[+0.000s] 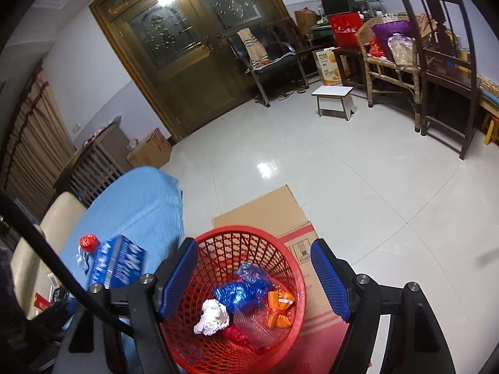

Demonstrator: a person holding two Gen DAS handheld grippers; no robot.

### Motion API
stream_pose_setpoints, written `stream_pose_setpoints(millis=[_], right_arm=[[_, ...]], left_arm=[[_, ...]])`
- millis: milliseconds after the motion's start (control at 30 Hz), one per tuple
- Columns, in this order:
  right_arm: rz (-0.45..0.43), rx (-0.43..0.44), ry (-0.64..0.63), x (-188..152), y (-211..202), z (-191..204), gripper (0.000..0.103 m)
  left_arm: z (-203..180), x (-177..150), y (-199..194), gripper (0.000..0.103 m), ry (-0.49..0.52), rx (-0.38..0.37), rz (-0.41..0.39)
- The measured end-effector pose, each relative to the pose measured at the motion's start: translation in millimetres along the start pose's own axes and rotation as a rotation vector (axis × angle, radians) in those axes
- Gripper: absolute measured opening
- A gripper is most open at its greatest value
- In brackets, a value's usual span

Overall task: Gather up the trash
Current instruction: 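Drop the blue toothpaste box into the red basket by opening the left tool, then bring both open tools back over the table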

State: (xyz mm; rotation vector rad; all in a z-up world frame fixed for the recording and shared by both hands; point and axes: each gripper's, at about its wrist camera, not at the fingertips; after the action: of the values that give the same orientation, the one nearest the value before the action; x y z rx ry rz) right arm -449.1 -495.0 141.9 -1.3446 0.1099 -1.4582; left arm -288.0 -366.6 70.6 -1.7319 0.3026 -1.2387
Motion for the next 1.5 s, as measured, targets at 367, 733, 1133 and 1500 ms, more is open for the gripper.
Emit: stream_pose_setpoints(millis=[367,733,1133,1500], right_arm=[[-0.005,0.011,0.009,1,-2,0,0.078],[0.033,0.025,-0.040,-9,6,23,0.078],[0.087,0.096,-0.179,-35,13,92,0.078],[0.144,0.174,-0.345,-67,20,170,0.078]], left_arm=[[-10,-1,29,0.076,0.023,-0.029,0.110],[26,-4,-3,0.076,-0.034,-0.013,0.047],[113,-32,-46,0.076,-0.200,0.086,-0.020],[206,-75,-71,0.077,-0.392,0.202,-0.033]])
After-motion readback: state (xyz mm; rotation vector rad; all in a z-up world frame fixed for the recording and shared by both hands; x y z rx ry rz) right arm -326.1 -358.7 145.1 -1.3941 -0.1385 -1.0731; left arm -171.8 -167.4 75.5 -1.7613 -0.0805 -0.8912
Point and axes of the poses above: each gripper's, at about its wrist camera, not at the fingertips, and y roughly the way its jaws point, z to its left, x to its top, and after that the axes turned 2 degrees about -y, right-handed
